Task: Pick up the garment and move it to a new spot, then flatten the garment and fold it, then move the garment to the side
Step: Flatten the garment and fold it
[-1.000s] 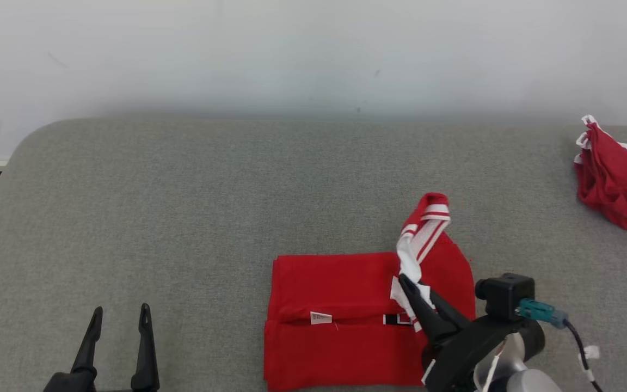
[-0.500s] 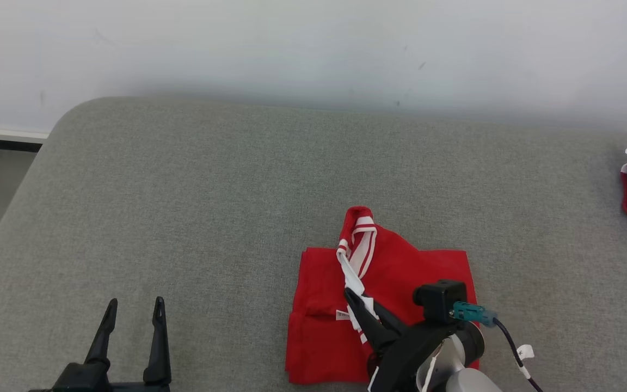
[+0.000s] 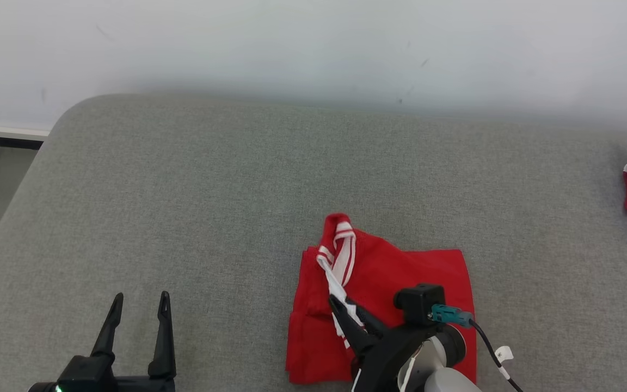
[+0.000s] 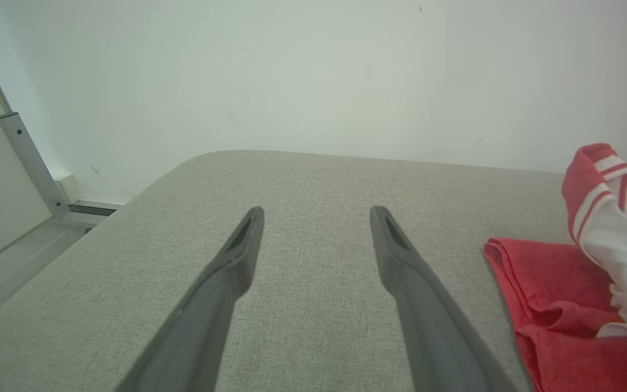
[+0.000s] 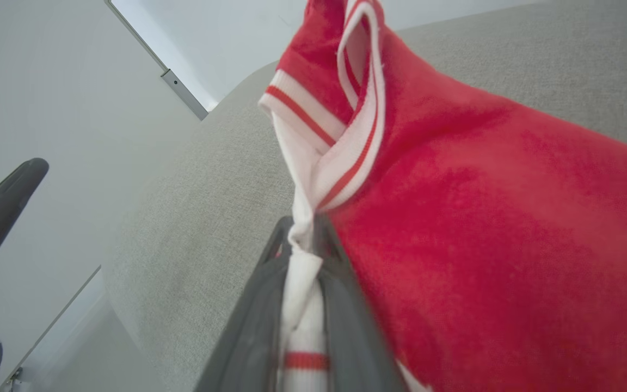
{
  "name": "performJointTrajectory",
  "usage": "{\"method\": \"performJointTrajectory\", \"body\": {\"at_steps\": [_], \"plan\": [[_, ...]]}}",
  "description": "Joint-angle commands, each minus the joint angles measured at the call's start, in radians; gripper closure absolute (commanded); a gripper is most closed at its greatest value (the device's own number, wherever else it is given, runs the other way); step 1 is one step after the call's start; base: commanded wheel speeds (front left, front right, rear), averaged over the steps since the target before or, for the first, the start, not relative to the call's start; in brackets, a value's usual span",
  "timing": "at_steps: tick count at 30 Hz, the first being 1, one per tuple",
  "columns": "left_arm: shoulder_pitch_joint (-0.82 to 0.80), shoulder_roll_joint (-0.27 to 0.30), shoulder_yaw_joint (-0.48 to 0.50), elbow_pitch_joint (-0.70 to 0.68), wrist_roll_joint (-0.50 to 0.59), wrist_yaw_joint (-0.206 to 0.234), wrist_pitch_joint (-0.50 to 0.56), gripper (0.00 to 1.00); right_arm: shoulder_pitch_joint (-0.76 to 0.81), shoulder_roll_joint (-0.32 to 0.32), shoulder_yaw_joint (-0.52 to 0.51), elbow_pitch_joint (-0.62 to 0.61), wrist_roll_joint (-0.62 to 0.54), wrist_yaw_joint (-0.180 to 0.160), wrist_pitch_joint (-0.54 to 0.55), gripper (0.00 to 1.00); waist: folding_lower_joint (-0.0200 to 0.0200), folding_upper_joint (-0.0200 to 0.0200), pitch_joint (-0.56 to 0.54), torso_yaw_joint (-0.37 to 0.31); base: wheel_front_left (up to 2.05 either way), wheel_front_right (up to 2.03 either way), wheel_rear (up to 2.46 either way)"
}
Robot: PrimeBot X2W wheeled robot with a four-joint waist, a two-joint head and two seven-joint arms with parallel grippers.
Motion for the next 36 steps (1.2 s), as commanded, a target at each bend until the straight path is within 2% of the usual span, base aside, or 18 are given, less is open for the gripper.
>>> {"method": "performJointTrajectory", "body": {"at_steps": [1, 6, 10, 16, 22, 29, 36], "plan": [[-0.010, -0.002, 0.001, 0.002, -0.004, 0.002, -0.003, 0.00, -0.013, 0.006, 0.001, 0.002, 0.005, -0.003, -0.013, 0.00, 0.0000, -0.0001, -0.002, -0.001, 0.00, 0.00, 0.00], [0.003, -0.002, 0.009, 0.003, -0.002, 0.001, -0.003, 0.00, -0.031, 0.005, -0.010, -0.018, 0.008, -0.003, -0.091, 0.00, 0.0000, -0.0001, -0.011, -0.015, 0.00, 0.00, 0.00], [0.014, -0.002, 0.021, 0.000, 0.002, 0.001, -0.003, 0.00, -0.034, -0.034, -0.054, -0.058, -0.007, -0.003, -0.144, 0.00, 0.0000, -0.0001, -0.018, -0.032, 0.00, 0.00, 0.00], [0.037, -0.002, 0.035, -0.023, 0.015, 0.001, -0.003, 0.00, -0.001, -0.089, -0.162, -0.131, -0.033, -0.003, -0.218, 0.00, 0.0000, -0.0001, -0.026, -0.065, 0.00, 0.00, 0.00], [0.053, 0.001, 0.059, -0.045, 0.024, 0.001, -0.003, 0.00, 0.069, -0.111, -0.280, -0.208, -0.078, -0.003, -0.262, 0.00, 0.0000, -0.0001, -0.033, -0.098, 0.00, 0.00, 0.00], [0.073, 0.000, 0.070, -0.065, 0.033, 0.006, -0.003, 0.00, 0.196, -0.078, -0.416, -0.274, -0.124, -0.003, -0.284, 0.00, 0.0000, -0.0001, -0.048, -0.131, 0.00, 0.00, 0.00], [0.094, 0.002, 0.078, -0.074, 0.046, 0.006, -0.003, 0.00, 0.291, -0.055, -0.444, -0.308, -0.167, -0.003, -0.289, 0.00, 0.0000, -0.0001, -0.073, -0.165, 0.00, 0.00, 0.00]]}}
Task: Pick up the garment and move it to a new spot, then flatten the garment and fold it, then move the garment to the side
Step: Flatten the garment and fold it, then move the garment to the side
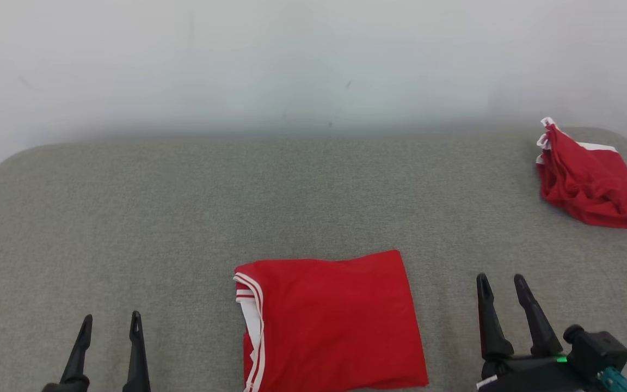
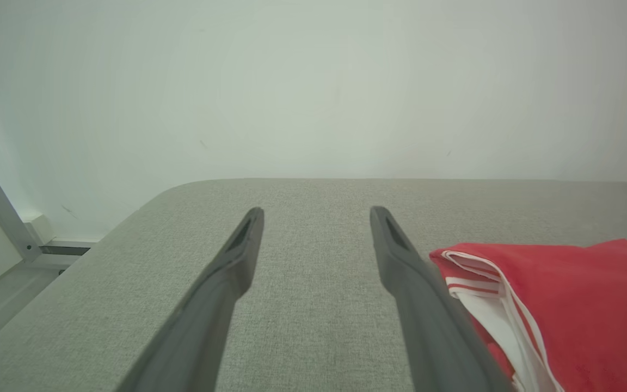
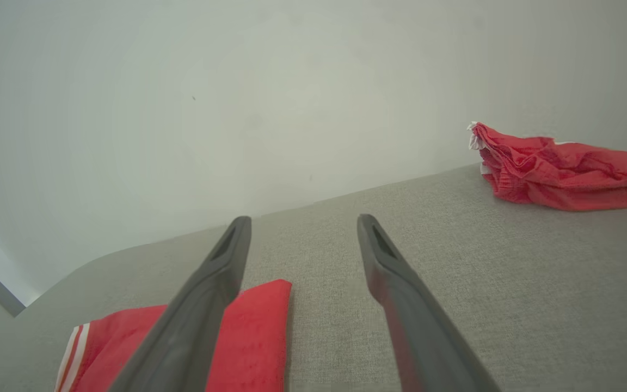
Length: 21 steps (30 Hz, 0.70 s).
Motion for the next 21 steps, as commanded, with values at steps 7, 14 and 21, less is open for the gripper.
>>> {"method": "performJointTrajectory", "body": {"at_steps": [7, 14, 21], "plan": [[0.040, 0.014, -0.003, -0.011, 0.024, -0.003, -0.003, 0.00, 0.076, 0.013, -0.019, -0.028, -0.042, -0.003, -0.005, 0.00, 0.0000, 0.0000, -0.031, -0.034, 0.00, 0.00, 0.00], [0.054, 0.022, -0.009, -0.007, 0.040, -0.004, -0.003, 0.00, 0.096, 0.014, -0.021, -0.039, -0.069, -0.003, -0.005, 0.00, 0.0000, 0.0000, -0.039, -0.033, 0.00, 0.00, 0.00], [0.062, 0.027, -0.017, 0.002, 0.053, -0.001, -0.003, 0.00, 0.101, 0.018, -0.013, -0.025, -0.088, -0.003, -0.005, 0.00, 0.0000, 0.0000, -0.042, -0.014, 0.00, 0.00, 0.00]]}}
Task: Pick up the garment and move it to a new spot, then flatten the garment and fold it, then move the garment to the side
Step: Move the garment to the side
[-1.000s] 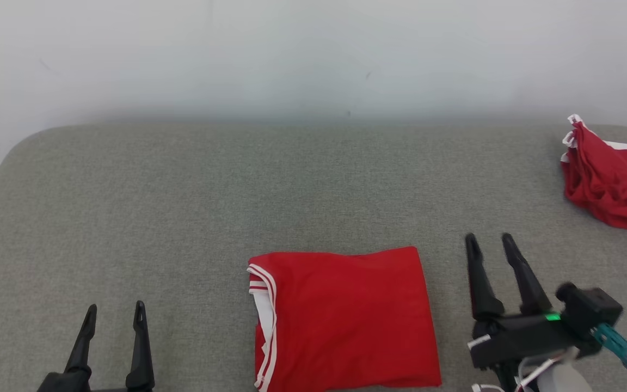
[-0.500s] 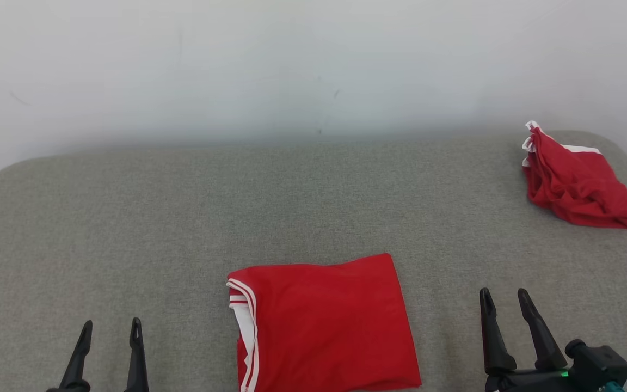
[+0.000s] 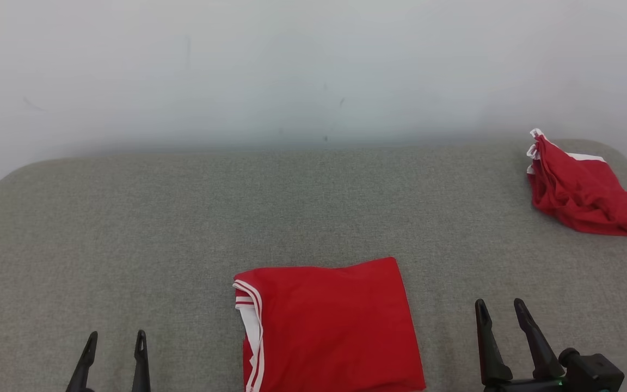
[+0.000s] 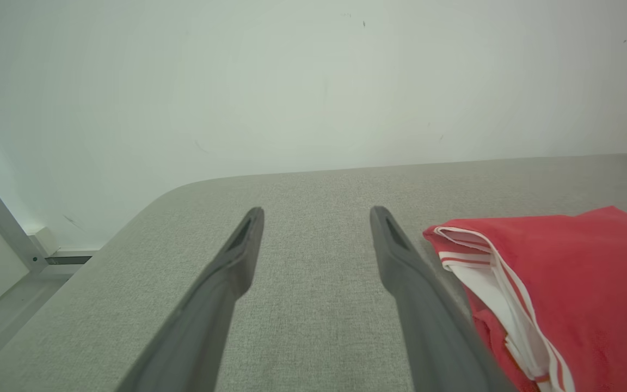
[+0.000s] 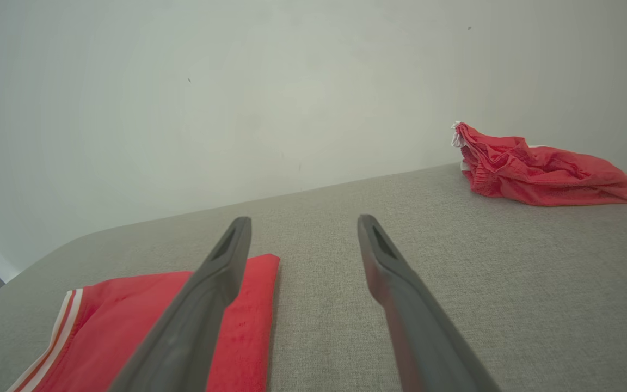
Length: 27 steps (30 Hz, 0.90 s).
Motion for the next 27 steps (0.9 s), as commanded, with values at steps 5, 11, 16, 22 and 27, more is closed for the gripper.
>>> {"method": "performJointTrajectory", "body": {"at_steps": [5, 11, 16, 22, 27], "plan": [[0.017, 0.007, -0.007, 0.011, -0.007, -0.003, -0.003, 0.00, 0.012, 0.008, 0.002, 0.006, -0.018, -0.003, -0.003, 0.00, 0.0000, 0.0000, -0.003, 0.011, 0.00, 0.00, 0.00], [0.015, 0.013, -0.011, 0.026, -0.024, -0.004, -0.003, 0.00, 0.008, 0.006, 0.003, 0.017, -0.032, -0.003, -0.003, 0.00, 0.0000, 0.0000, -0.004, 0.015, 0.00, 0.00, 0.00], [0.011, 0.016, -0.014, 0.033, -0.028, -0.005, -0.003, 0.00, 0.004, 0.004, 0.005, 0.028, -0.028, -0.003, -0.003, 0.00, 0.0000, 0.0000, -0.006, 0.018, 0.00, 0.00, 0.00], [0.010, 0.017, -0.016, 0.034, -0.028, -0.005, -0.003, 0.00, 0.002, 0.002, 0.009, 0.039, -0.027, -0.003, -0.003, 0.00, 0.0000, 0.0000, -0.006, 0.020, 0.00, 0.00, 0.00], [0.015, 0.014, -0.018, 0.027, -0.023, 0.000, -0.003, 0.00, 0.001, 0.000, 0.010, 0.042, -0.028, -0.003, -0.003, 0.00, 0.0000, 0.0000, -0.004, 0.022, 0.00, 0.00, 0.00]]}}
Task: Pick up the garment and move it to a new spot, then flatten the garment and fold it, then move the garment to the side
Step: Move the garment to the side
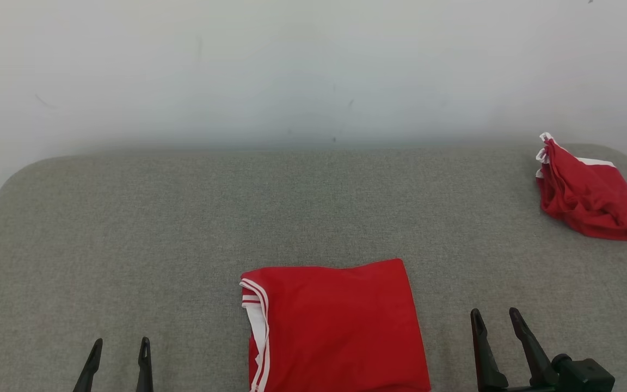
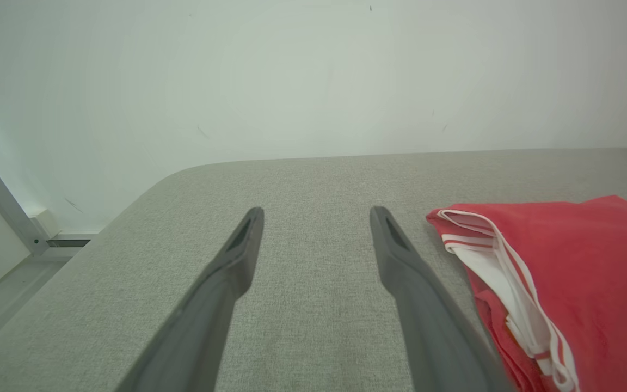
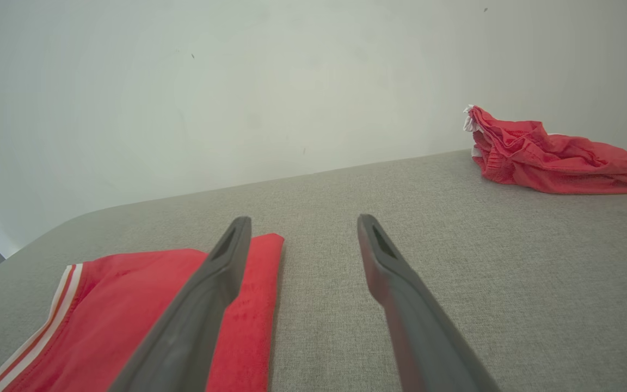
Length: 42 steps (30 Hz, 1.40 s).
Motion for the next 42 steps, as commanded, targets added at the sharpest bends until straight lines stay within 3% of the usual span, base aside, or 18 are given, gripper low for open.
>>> {"method": "performJointTrajectory", "body": {"at_steps": [1, 14, 29, 42], "plan": [[0.008, 0.002, 0.000, -0.003, 0.003, 0.000, -0.003, 0.00, 0.000, -0.002, 0.002, 0.001, 0.001, -0.003, -0.003, 0.00, 0.0000, 0.0000, 0.001, 0.001, 0.00, 0.00, 0.00], [0.003, -0.001, -0.007, -0.002, 0.001, 0.007, -0.003, 0.00, -0.083, -0.019, 0.041, 0.038, -0.011, -0.003, -0.002, 0.00, 0.0000, 0.0000, 0.006, 0.012, 0.00, 0.00, 0.00], [-0.048, -0.007, -0.052, 0.025, -0.002, 0.002, -0.003, 0.00, -0.314, -0.021, 0.080, 0.424, -0.023, -0.003, 0.116, 0.00, 0.0000, 0.0000, 0.043, 0.111, 0.00, 0.00, 0.00], [-0.081, -0.011, -0.056, 0.028, -0.002, 0.008, -0.003, 0.00, -0.430, -0.012, 0.129, 0.707, -0.001, -0.003, 0.158, 0.00, 0.0000, 0.0000, 0.086, 0.128, 0.00, 0.00, 0.00]]}}
